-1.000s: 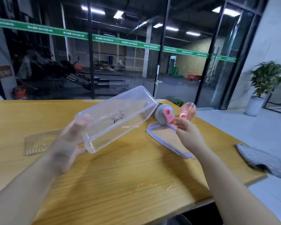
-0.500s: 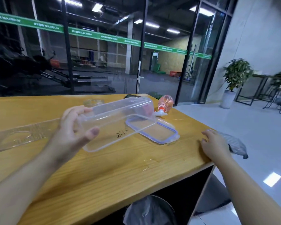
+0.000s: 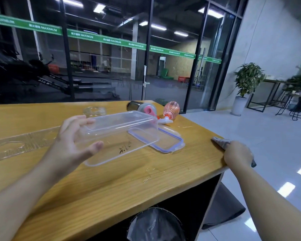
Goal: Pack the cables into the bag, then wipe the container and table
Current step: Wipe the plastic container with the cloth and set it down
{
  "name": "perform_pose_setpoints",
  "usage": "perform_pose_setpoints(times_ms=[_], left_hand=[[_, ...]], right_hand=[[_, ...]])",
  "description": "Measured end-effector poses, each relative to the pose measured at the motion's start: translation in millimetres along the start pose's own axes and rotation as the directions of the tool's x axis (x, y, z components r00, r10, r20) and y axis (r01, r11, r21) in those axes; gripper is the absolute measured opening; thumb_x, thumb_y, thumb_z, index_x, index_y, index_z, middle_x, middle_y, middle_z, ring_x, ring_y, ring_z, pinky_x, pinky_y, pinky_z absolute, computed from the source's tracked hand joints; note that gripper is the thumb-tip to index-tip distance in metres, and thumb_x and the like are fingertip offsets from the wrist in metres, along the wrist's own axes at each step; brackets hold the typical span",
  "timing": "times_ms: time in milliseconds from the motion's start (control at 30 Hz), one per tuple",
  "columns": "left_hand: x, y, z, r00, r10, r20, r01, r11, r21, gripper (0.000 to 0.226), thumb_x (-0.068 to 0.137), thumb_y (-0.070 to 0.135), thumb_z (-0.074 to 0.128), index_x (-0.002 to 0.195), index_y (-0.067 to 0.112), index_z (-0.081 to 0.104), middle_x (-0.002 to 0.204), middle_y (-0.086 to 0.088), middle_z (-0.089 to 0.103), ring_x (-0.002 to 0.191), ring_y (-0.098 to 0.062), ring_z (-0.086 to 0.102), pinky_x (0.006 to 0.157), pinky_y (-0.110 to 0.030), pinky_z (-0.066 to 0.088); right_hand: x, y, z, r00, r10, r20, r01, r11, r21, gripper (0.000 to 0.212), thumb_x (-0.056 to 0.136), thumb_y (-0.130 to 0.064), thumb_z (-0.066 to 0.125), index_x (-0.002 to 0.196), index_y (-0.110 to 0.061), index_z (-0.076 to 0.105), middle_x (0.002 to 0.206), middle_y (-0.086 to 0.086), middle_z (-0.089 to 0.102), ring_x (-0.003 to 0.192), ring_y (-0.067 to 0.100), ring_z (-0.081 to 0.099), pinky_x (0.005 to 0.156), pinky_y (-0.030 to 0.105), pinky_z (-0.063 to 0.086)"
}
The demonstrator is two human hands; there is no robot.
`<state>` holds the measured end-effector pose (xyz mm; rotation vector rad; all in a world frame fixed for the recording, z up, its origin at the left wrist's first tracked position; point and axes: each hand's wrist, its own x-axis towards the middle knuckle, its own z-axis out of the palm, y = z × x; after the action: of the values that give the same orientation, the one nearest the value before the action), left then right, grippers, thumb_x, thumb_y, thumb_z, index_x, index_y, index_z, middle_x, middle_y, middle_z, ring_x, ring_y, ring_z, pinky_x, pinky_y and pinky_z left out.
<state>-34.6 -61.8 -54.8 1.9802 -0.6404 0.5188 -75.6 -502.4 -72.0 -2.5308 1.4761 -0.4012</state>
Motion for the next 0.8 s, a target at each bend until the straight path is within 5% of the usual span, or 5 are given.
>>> perform_pose_setpoints(times_ms=[133, 333, 467, 567, 800], left_hand=[[0, 1, -2, 1.0, -0.007, -0.016, 0.006, 0.999, -0.032, 0.08, 0.044, 0.089, 0.051, 0.113, 0.049, 0.047, 0.126, 0.036, 0.03, 0.115, 0.005, 0.037, 0.092, -0.027, 0.033], [-1, -1, -4, 0.999, 0.007, -0.036, -0.009, 0.998, -0.067, 0.083, 0.045, 0.09, 0.051, 0.117, 0.049, 0.048, 0.134, 0.023, 0.033, 0.116, 0.018, 0.034, 0.085, -0.018, 0.034], [-1, 2, -7, 0.994, -0.004, -0.108, -0.006, 0.995, -0.097, 0.082, 0.042, 0.091, 0.052, 0.112, 0.049, 0.049, 0.137, 0.016, 0.032, 0.119, 0.016, 0.033, 0.086, -0.017, 0.033], [-1, 3, -11, 0.985, -0.014, -0.174, -0.01, 0.991, -0.135, 0.082, 0.041, 0.091, 0.053, 0.112, 0.049, 0.047, 0.137, 0.013, 0.031, 0.122, 0.012, 0.033, 0.088, -0.014, 0.033], [-3, 2, -23, 0.991, -0.096, -0.094, 0.077, 0.98, -0.185, 0.062, 0.046, 0.062, 0.063, 0.106, 0.059, 0.044, 0.139, 0.009, 0.025, 0.127, -0.004, 0.036, 0.099, -0.025, 0.037]], right_hand=[[-8, -3, -1, 0.973, -0.045, -0.226, 0.15, 0.869, 0.471, 0.028, 0.1, -0.023, 0.034, 0.108, -0.002, 0.051, 0.113, 0.02, 0.057, 0.105, 0.038, 0.052, 0.082, 0.043, 0.041], [-61, -67, -53, 0.95, -0.118, -0.288, 0.311, 0.423, 0.851, 0.026, 0.104, -0.024, 0.03, 0.101, -0.005, 0.048, 0.084, 0.004, 0.049, 0.084, 0.022, 0.046, 0.059, 0.03, 0.029], [-98, -120, -59, 0.954, -0.292, 0.073, -0.064, 0.038, 0.997, 0.023, 0.101, -0.024, 0.035, 0.094, -0.01, 0.052, 0.088, 0.006, 0.059, 0.083, 0.025, 0.057, 0.07, 0.038, 0.051], [-127, -146, -57, 0.838, -0.446, 0.314, -0.369, -0.04, 0.929, 0.021, 0.1, -0.022, 0.041, 0.091, -0.007, 0.053, 0.083, 0.008, 0.058, 0.077, 0.026, 0.058, 0.075, 0.04, 0.047], [-155, -172, -46, 0.57, -0.728, 0.381, -0.722, -0.223, 0.655, 0.053, 0.102, -0.042, 0.028, 0.116, 0.001, 0.056, 0.114, 0.023, 0.064, 0.106, 0.036, 0.061, 0.081, 0.048, 0.048]])
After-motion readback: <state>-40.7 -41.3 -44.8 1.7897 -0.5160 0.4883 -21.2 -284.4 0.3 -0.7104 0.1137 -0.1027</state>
